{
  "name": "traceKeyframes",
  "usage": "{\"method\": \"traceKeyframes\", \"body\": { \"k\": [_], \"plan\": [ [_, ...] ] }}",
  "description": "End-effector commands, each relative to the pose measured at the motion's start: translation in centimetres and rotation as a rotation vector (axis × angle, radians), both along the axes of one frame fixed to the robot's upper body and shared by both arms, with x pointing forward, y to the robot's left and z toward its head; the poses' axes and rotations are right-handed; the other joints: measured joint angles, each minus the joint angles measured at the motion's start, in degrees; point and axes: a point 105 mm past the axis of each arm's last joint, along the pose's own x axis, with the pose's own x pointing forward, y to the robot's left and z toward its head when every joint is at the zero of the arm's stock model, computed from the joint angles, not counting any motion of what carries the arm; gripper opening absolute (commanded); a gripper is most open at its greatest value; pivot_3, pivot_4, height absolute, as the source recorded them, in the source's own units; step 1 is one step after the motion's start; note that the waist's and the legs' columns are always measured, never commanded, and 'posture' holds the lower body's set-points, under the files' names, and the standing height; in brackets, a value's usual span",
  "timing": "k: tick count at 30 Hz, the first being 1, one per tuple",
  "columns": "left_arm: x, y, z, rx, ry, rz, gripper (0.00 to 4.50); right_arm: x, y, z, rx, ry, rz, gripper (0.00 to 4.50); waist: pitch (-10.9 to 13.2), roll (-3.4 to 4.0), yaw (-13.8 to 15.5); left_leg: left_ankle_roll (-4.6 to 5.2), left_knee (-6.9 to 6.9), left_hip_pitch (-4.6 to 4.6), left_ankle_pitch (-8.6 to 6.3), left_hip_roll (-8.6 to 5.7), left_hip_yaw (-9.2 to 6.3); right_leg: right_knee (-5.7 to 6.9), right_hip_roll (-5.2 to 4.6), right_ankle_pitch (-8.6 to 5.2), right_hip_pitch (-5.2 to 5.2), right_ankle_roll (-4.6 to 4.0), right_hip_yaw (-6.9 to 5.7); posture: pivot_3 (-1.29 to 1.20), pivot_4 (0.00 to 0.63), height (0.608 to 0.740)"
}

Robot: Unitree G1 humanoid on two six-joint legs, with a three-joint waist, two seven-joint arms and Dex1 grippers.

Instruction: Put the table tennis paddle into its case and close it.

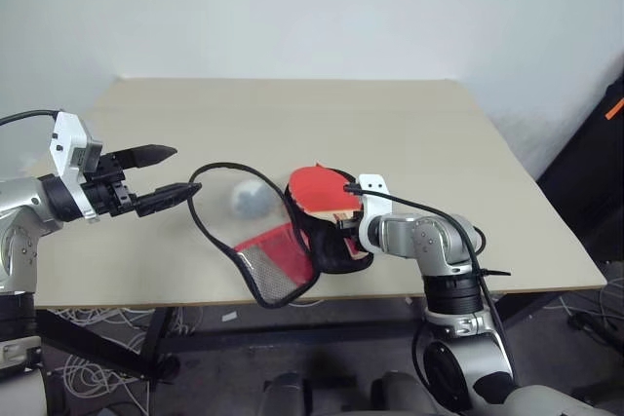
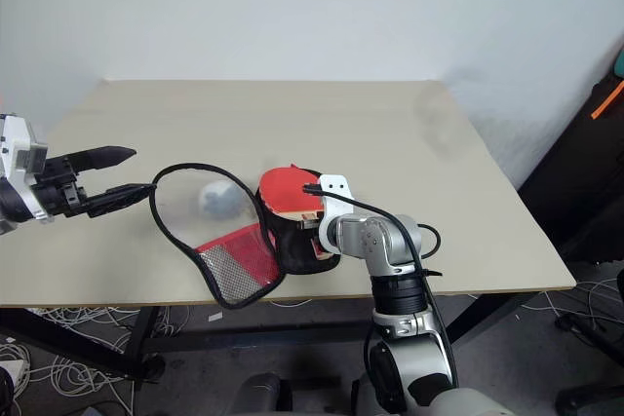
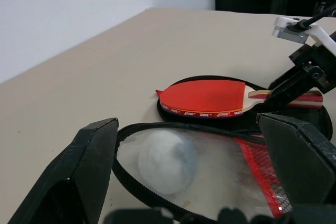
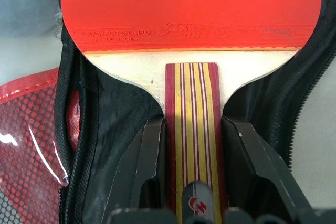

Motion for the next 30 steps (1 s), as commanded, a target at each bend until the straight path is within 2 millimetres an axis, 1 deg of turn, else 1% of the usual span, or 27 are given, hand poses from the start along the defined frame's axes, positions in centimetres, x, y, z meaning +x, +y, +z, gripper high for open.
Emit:
{"method": "traceKeyframes", "body": {
  "k": [1, 5, 7, 9, 12, 13, 15, 16, 17, 19, 21, 22, 25, 30],
  "plan": [
    [0.2, -0.5, 1.3, 0.001, -0.055, -0.018, 4.5, 1.0, -0.9, 0.9, -0.02, -0.028, -0.075, 1.11, 0.0, 0.0, 0.05, 0.0, 0.0, -0.01, 0.0, 0.0, 0.0, -0.01, 0.0, 0.0, 0.0, 0.0, 0.0, 0.0, 0.0, 0.74],
    [0.3, -0.6, 1.3, 0.001, -0.056, -0.023, 4.5, 0.5, -0.5, 0.9, -0.014, -0.008, -0.056, 1.11, -0.01, -0.01, 0.39, 0.05, 0.0, 0.0, 0.03, 0.0, 0.0, -0.01, 0.0, 0.0, 0.01, 0.0, 0.0, 0.0, 0.0, 0.74],
    [0.3, -0.7, 1.2, 0.0, -0.056, -0.025, 4.5, 0.3, -0.4, 0.9, -0.009, -0.001, -0.046, 1.85, -0.01, -0.02, 0.38, 0.05, 0.0, 0.0, 0.03, 0.0, 0.0, -0.02, 0.0, 0.0, 0.02, 0.0, -0.01, 0.0, 0.0, 0.74],
    [0.3, -0.7, 1.1, -0.002, -0.053, -0.025, 4.5, 0.1, -0.1, 1.3, 0.018, 0.007, -0.038, 2.41, -0.02, -0.03, 0.28, 0.05, 0.01, -0.04, 0.02, 0.0, 0.01, -0.02, -0.01, 0.0, 0.0, 0.0, 0.0, 0.0, 0.0, 0.74],
    [0.3, -0.7, 0.8, -0.002, -0.049, -0.024, 4.5, -0.1, 0.3, 1.8, 0.061, 0.021, -0.032, 3.46, -0.01, -0.02, 0.24, 0.06, -0.08, -0.04, 0.06, 0.01, 0.02, 0.0, 0.01, 0.0, -0.02, 0.0, 0.0, 0.0, 0.0, 0.74],
    [0.3, -0.7, 0.7, -0.002, -0.048, -0.024, 4.5, -0.2, 0.6, 2.0, 0.093, 0.03, -0.03, 3.7, -0.01, -0.02, 0.27, 0.04, -0.1, -0.04, 0.07, 0.01, 0.02, 0.01, 0.02, 0.0, -0.02, 0.0, 0.0, 0.0, 0.0, 0.74],
    [0.3, -0.7, 0.7, -0.003, -0.048, -0.023, 4.5, -0.3, 1.2, 2.7, 0.178, 0.045, -0.028, 4.36, -0.02, -0.03, 0.36, 0.03, -0.15, -0.04, 0.09, 0.02, 0.0, 0.0, 0.03, 0.0, -0.01, 0.0, 0.0, 0.0, 0.0, 0.74],
    [0.3, -0.7, 0.7, -0.004, -0.048, -0.022, 4.5, -0.4, 1.4, 3.1, 0.211, 0.05, -0.022, 4.46, -0.02, -0.03, 0.4, 0.03, -0.14, -0.04, 0.09, 0.02, -0.01, -0.02, 0.03, 0.0, 0.01, 0.0, 0.0, 0.0, 0.0, 0.74],
    [0.3, -0.7, 0.6, -0.005, -0.048, -0.021, 4.5, -0.3, 1.3, 3.7, 0.235, 0.033, -0.017, 4.46, -0.02, -0.04, 0.39, 0.03, -0.13, -0.03, 0.09, 0.02, -0.01, -0.05, 0.03, 0.0, 0.03, 0.0, 0.0, 0.0, 0.0, 0.74],
    [0.3, -0.7, 0.5, -0.006, -0.048, -0.019, 4.5, 0.3, 0.3, 4.7, 0.257, -0.014, -0.031, 4.46, -0.01, -0.02, 0.25, 0.03, -0.11, -0.04, 0.09, 0.02, 0.0, -0.06, 0.03, 0.01, 0.02, -0.01, 0.0, 0.0, 0.0, 0.74],
    [0.3, -0.7, 0.5, -0.008, -0.048, -0.017, 4.5, 1.1, -1.1, 5.5, 0.205, -0.1, -0.04, 4.46, 0.0, 0.01, 0.2, 0.02, -0.17, -0.03, 0.1, 0.02, 0.0, -0.02, 0.04, 0.01, -0.02, -0.01, 0.0, 0.0, 0.0, 0.74],
    [0.3, -0.7, 0.5, -0.008, -0.047, -0.017, 4.5, 1.4, -2.2, 5.6, 0.12, -0.165, -0.031, 4.46, 0.02, 0.03, -0.07, -0.01, -0.21, -0.03, 0.12, 0.06, 0.0, -0.01, 0.08, 0.01, -0.07, -0.02, 0.02, 0.0, 0.0, 0.74],
    [0.3, -0.6, 0.5, -0.009, -0.049, -0.014, 4.5, 1.7, -4.4, 4.8, -0.13, -0.308, 0.04, 4.46, 0.03, 0.04, -0.14, -0.05, -0.27, -0.04, 0.15, 0.11, 0.03, -0.04, 0.15, 0.03, -0.11, -0.05, 0.08, 0.0, 0.0, 0.74],
    [0.4, -0.6, 0.5, -0.009, -0.051, -0.015, 4.5, 0.9, -5.7, 2.8, -0.254, -0.343, 0.133, 4.46, -0.04, -0.06, -0.22, -0.05, -0.28, -0.02, 0.16, 0.11, 0.02, -0.11, 0.18, 0.02, -0.05, -0.07, 0.07, 0.0, 0.0, 0.74]
  ]
}}
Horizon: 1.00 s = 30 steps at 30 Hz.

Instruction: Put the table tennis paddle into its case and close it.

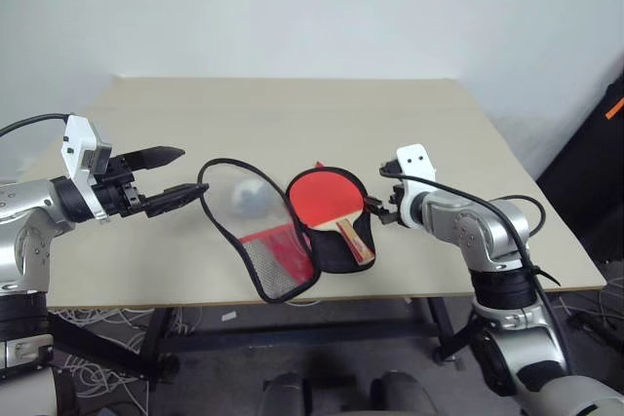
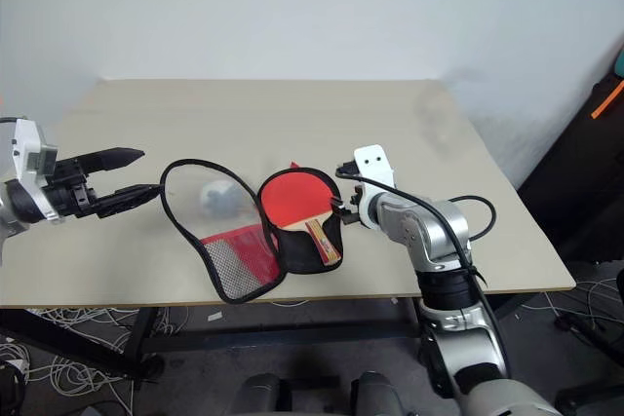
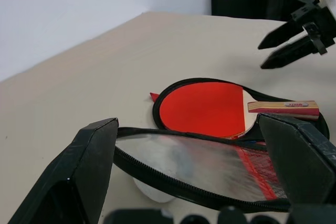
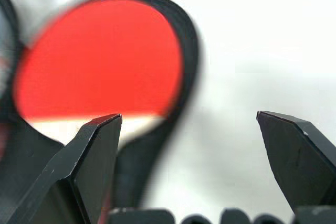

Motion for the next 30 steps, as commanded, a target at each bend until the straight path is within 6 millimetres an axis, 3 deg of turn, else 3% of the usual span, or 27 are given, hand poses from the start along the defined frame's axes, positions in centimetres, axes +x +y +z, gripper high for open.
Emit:
{"method": "traceKeyframes", "body": {
  "k": [1, 19, 30],
  "plan": [
    [0.1, -0.1, 1.4, 0.017, -0.059, -0.004, 4.5, -0.6, 0.7, 0.2, -0.046, -0.068, 0.082, 4.46, 0.03, 0.05, -0.07, 0.0, 0.0, 0.0, 0.0, 0.04, 0.03, 0.02, 0.03, 0.01, -0.03, -0.01, 0.03, 0.0, 0.0, 0.74],
    [0.2, 0.0, 1.5, 0.022, -0.057, -0.009, 4.5, -2.8, 1.2, -1.8, -0.077, -0.022, 0.146, 4.46, 0.02, 0.03, 0.04, -0.05, 0.13, -0.01, -0.03, 0.41, 0.17, 0.02, 0.35, 0.04, -0.07, -0.05, 0.12, 0.0, 0.0, 0.74],
    [0.1, 0.1, 1.6, 0.025, -0.057, -0.008, 4.5, -3.3, 2.5, -1.7, -0.054, -0.013, 0.176, 4.46, 0.01, 0.02, 0.03, -0.06, 0.14, 0.0, -0.03, 0.43, 0.18, 0.02, 0.36, 0.04, -0.07, -0.06, 0.11, 0.0, 0.0, 0.74]
  ]
}}
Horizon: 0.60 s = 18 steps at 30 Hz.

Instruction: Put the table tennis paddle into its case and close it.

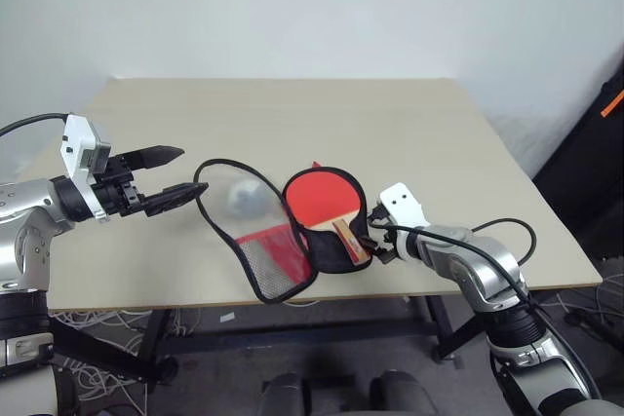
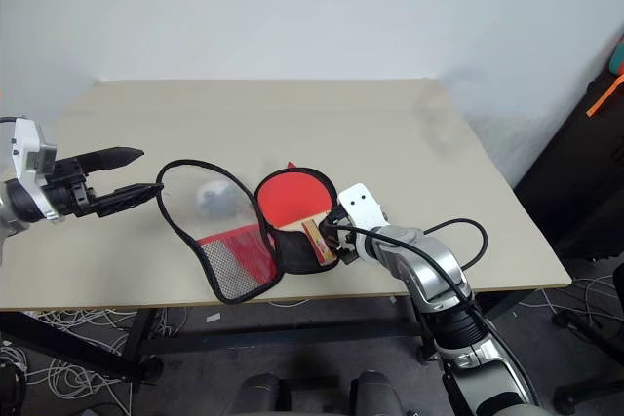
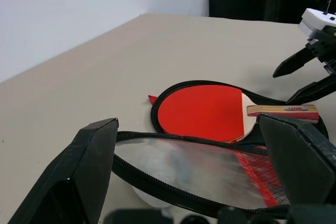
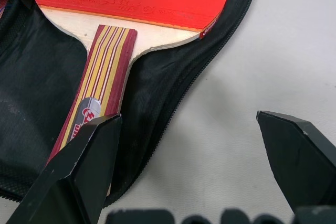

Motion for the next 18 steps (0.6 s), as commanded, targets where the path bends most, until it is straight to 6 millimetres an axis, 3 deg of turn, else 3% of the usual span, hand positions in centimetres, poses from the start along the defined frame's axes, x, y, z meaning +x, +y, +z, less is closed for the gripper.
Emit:
{"method": "traceKeyframes", "body": {
  "k": [1, 9, 18],
  "plan": [
    [0.1, 0.0, 1.5, 0.027, -0.055, -0.006, 4.5, -0.2, 1.3, 1.1, 0.025, -0.035, 0.04, 4.46, 0.0, 0.0, -0.03, 0.0, 0.0, 0.0, 0.0, 0.0, 0.0, 0.0, 0.0, 0.0, 0.0, 0.0, 0.0, 0.0, 0.0, 0.74],
    [0.3, -0.1, 1.5, 0.025, -0.056, -0.008, 4.5, -0.2, 3.2, 2.1, 0.086, -0.036, 0.064, 4.46, 0.0, 0.0, -0.04, -0.01, 0.0, 0.0, 0.0, 0.06, 0.03, 0.03, 0.05, 0.01, -0.05, -0.01, 0.0, 0.0, 0.0, 0.74],
    [0.4, -0.2, 1.4, 0.022, -0.056, -0.012, 4.5, 0.2, 3.8, 2.4, 0.105, -0.036, 0.053, 4.46, -0.01, -0.02, 0.11, -0.04, 0.06, -0.02, -0.01, 0.06, 0.03, 0.03, 0.04, 0.03, -0.03, -0.04, 0.0, 0.0, 0.0, 0.74]
  ]
}}
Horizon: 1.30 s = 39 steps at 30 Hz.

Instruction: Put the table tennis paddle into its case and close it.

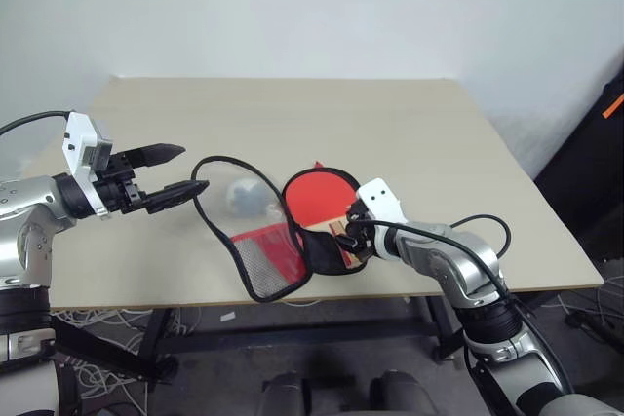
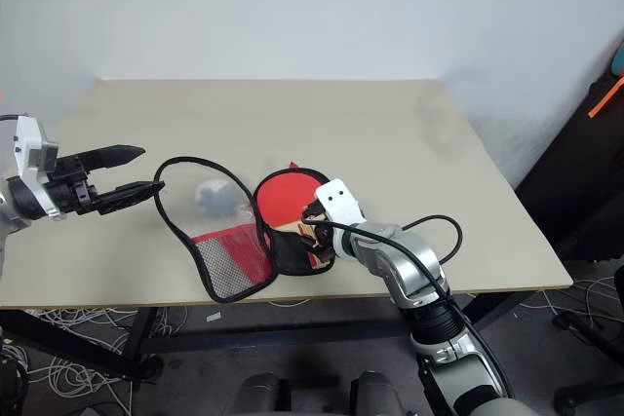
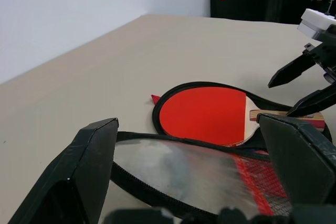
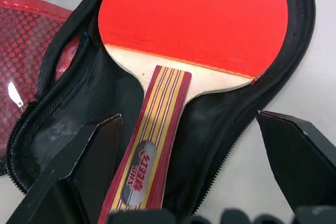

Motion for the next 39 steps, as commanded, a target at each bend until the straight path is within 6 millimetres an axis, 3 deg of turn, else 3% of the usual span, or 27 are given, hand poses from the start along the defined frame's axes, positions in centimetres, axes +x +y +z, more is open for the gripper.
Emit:
{"method": "traceKeyframes", "body": {
  "k": [1, 7, 13, 18, 23, 26, 33, 36, 39],
  "plan": [
    [0.1, -0.2, 1.4, 0.021, -0.055, -0.01, 4.5, 0.6, 0.0, 1.3, 0.016, -0.048, -0.01, 4.46, 0.0, 0.0, -0.06, 0.0, -0.01, 0.0, 0.0, 0.0, 0.0, 0.0, 0.0, 0.0, -0.01, 0.0, 0.0, 0.0, 0.0, 0.74],
    [0.0, 0.0, 1.3, 0.021, -0.05, -0.006, 4.5, 1.1, -1.7, 2.0, 0.013, -0.069, -0.033, 4.46, 0.0, 0.0, -0.1, -0.01, 0.0, 0.0, 0.0, 0.0, 0.0, 0.01, 0.0, 0.0, -0.01, 0.0, 0.0, 0.0, 0.0, 0.74],
    [-0.6, 0.9, 1.5, 0.016, -0.039, 0.014, 4.5, 0.9, -3.4, 6.0, 0.138, -0.201, 0.081, 4.46, 0.01, 0.02, -0.12, 0.0, 0.0, 0.01, 0.0, 0.0, 0.01, 0.0, 0.0, 0.0, -0.01, 0.0, 0.0, 0.0, 0.0, 0.74],
    [-1.3, 2.3, 1.2, -0.026, -0.001, 0.043, 4.5, 1.0, -6.9, 8.2, 0.158, -0.275, 0.122, 4.46, 0.01, 0.02, -0.12, 0.0, 0.01, 0.02, -0.01, 0.01, 0.0, -0.01, 0.0, -0.03, 0.01, 0.04, 0.0, 0.0, 0.0, 0.74],
    [-2.4, 5.6, -0.5, -0.016, 0.065, 0.151, 4.5, 1.7, -10.4, 9.0, 0.112, -0.329, 0.079, 4.46, 0.02, 0.03, -0.14, -0.01, -0.01, 0.02, -0.01, 0.01, 0.01, -0.02, 0.0, -0.04, -0.01, 0.04, 0.0, 0.0, 0.0, 0.74],
    [-2.9, 7.1, -1.3, -0.055, 0.091, 0.206, 4.5, 1.7, -11.2, 9.0, 0.103, -0.335, 0.056, 4.46, 0.02, 0.03, -0.13, -0.02, -0.03, 0.03, -0.01, 0.06, 0.04, -0.01, 0.02, -0.05, -0.05, 0.04, 0.0, 0.0, 0.0, 0.74],
    [-2.8, 6.5, -4.6, -0.152, 0.187, 0.214, 4.5, 0.5, -10.5, 9.2, 0.119, -0.344, 0.1, 4.46, 0.01, 0.02, 0.39, -0.02, 0.03, 0.01, -0.03, 0.04, 0.06, -0.05, -0.03, -0.02, -0.04, 0.0, 0.0, 0.0, 0.0, 0.74],
    [-2.1, 5.8, -5.7, -0.159, 0.209, 0.214, 3.89, 0.7, -10.9, 9.6, 0.106, -0.352, 0.112, 4.5, 0.01, 0.02, 0.41, -0.02, 0.04, 0.02, -0.03, 0.04, 0.06, -0.03, -0.02, -0.02, -0.02, 0.0, 0.0, 0.0, 0.0, 0.74],
    [-1.0, 4.5, -5.9, -0.189, 0.209, 0.196, 2.9, 1.0, -11.4, 10.2, 0.095, -0.366, 0.113, 4.5, 0.01, 0.01, 0.38, -0.02, 0.07, 0.01, -0.03, 0.04, 0.06, -0.03, -0.02, -0.01, 0.01, 0.0, -0.01, 0.0, 0.0, 0.74]
  ]
}}
